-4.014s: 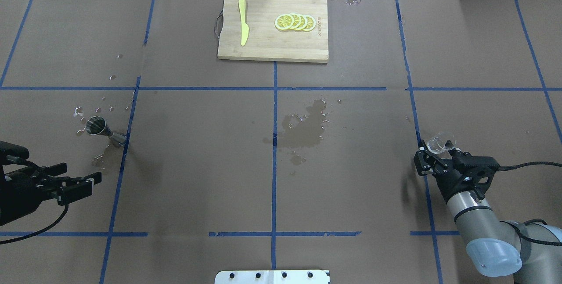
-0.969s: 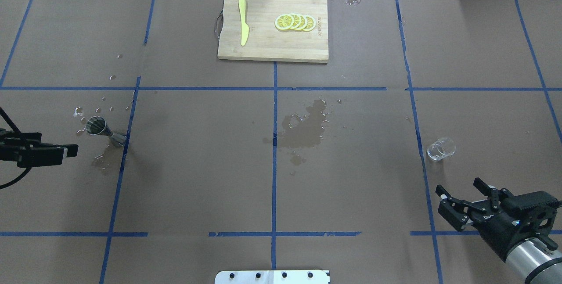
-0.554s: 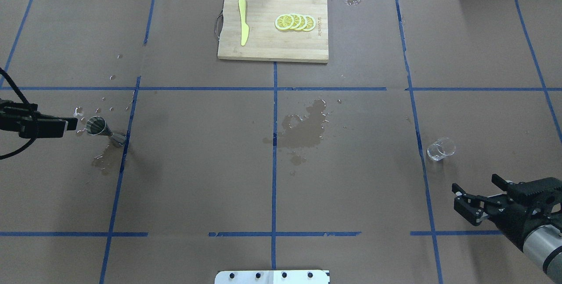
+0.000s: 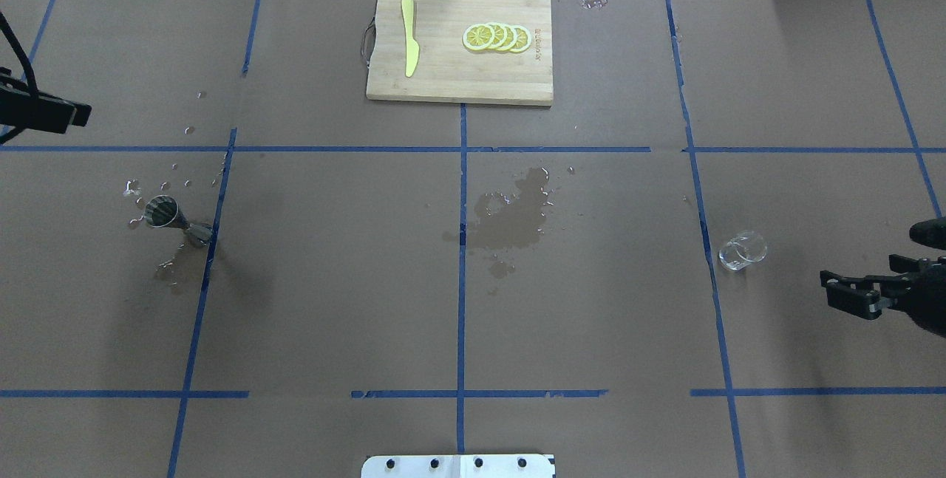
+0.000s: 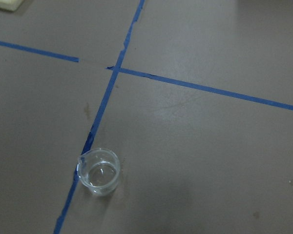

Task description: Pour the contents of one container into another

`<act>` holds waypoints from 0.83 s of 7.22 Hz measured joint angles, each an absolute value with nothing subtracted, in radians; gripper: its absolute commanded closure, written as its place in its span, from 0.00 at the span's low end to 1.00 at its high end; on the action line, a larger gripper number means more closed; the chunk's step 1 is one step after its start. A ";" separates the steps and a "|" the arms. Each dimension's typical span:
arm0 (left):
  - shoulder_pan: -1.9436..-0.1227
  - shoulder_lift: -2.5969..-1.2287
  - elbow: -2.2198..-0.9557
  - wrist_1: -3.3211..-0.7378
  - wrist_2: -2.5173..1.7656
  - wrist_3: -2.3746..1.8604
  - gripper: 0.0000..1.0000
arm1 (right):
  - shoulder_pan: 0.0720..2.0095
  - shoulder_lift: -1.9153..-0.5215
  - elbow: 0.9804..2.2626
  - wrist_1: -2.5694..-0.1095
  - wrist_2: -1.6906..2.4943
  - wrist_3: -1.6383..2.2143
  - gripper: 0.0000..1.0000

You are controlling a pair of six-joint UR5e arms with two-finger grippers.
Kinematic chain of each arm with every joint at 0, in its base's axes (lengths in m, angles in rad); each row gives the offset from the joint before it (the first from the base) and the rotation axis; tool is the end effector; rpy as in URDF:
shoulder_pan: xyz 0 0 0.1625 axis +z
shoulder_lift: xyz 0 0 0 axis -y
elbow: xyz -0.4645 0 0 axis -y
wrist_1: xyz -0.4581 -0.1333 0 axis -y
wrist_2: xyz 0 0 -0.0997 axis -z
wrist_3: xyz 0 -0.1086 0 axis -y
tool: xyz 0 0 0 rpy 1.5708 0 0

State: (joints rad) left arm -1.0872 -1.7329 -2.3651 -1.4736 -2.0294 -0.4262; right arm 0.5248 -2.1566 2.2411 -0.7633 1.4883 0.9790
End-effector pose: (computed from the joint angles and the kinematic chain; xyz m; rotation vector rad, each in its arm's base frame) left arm 0.1468 -0.4627 0.2347 0.5697 0.7577 0.2500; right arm -0.2286 -0.2967 0.5012 0.5375 -0.7153 -0.0257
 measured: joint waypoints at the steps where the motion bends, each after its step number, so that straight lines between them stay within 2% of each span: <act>1: -1.163 -1.756 -2.318 -1.441 -2.082 -0.337 0.00 | 0.712 -2.135 2.209 -0.766 1.719 0.843 0.00; 3: -1.284 -1.770 -2.203 -1.425 -2.133 -0.179 0.00 | 1.088 -2.054 2.076 -0.838 2.111 0.528 0.00; 4: -1.346 -1.780 -2.124 -1.425 -2.166 -0.090 0.00 | 1.228 -2.000 2.039 -0.969 2.220 0.354 0.00; 6: -1.491 -1.810 -1.924 -1.429 -2.247 0.116 0.00 | 1.429 -1.810 2.004 -1.416 2.296 -0.018 0.00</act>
